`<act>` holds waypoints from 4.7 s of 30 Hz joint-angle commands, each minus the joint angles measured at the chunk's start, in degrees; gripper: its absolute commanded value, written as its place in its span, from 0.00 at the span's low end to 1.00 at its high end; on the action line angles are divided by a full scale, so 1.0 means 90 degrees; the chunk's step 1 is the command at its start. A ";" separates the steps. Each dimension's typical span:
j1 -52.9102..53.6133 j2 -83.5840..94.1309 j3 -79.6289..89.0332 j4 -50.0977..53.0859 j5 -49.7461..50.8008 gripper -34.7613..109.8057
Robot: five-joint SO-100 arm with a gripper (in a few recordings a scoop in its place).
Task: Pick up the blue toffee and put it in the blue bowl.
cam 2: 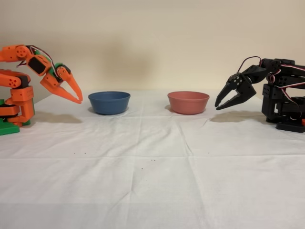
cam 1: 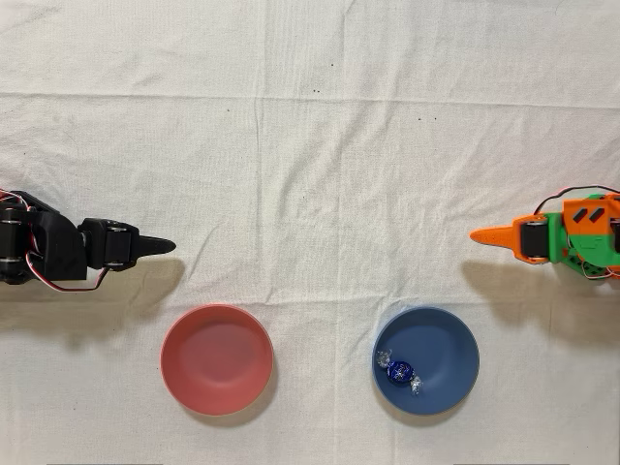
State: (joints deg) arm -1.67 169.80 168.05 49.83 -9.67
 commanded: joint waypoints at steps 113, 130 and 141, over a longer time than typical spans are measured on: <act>0.0225 0.1924 0.1221 0.1357 0.0430 0.24; 0.0225 0.1924 0.1221 0.1357 0.0430 0.24; 0.0225 0.1924 0.1221 0.1357 0.0430 0.24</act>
State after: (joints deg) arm -0.70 187.21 180.00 61.88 -5.19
